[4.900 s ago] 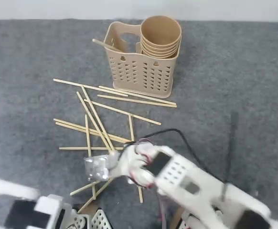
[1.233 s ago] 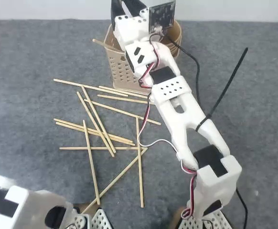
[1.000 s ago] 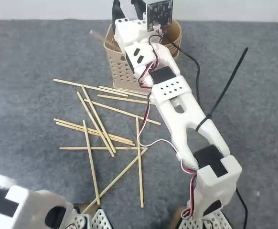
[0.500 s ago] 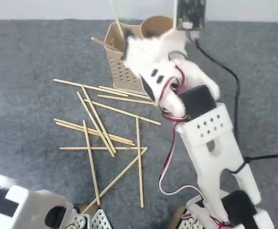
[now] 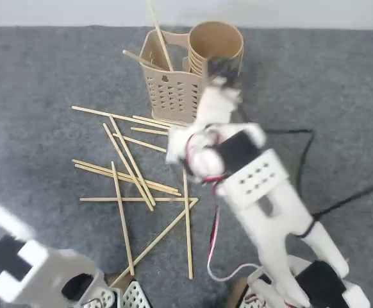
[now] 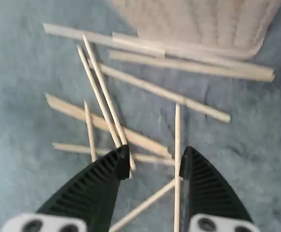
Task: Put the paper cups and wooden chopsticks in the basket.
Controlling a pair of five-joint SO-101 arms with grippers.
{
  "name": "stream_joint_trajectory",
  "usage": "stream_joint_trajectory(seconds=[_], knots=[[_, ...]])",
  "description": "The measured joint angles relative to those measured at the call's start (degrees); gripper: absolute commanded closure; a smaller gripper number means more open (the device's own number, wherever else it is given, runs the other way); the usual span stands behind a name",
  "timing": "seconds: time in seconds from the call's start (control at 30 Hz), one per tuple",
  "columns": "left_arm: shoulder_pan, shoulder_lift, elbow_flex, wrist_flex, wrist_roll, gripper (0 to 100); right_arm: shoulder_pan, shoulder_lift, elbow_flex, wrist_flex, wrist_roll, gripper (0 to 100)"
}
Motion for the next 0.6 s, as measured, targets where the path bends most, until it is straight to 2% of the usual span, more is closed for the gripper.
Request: stream_joint_trajectory(seconds=[0.13,0.3,0.43,0.6], knots=[[5.27,0.00,1.76,3.69,-0.44,64,-3.60,0.09,13.01,-13.98,8.35,81.3],[2.20,0.00,1.93,0.70,-0.35,64,-5.98,6.59,16.62,-29.63,18.02,81.5],[-2.99,0.00,1.93,-1.49,-0.26,64,-7.65,18.73,10.55,-31.65,19.96,81.5],[-7.30,0.00,1.93,-4.84,-0.62,64,-8.88,36.13,-4.57,-29.63,23.56,81.5]])
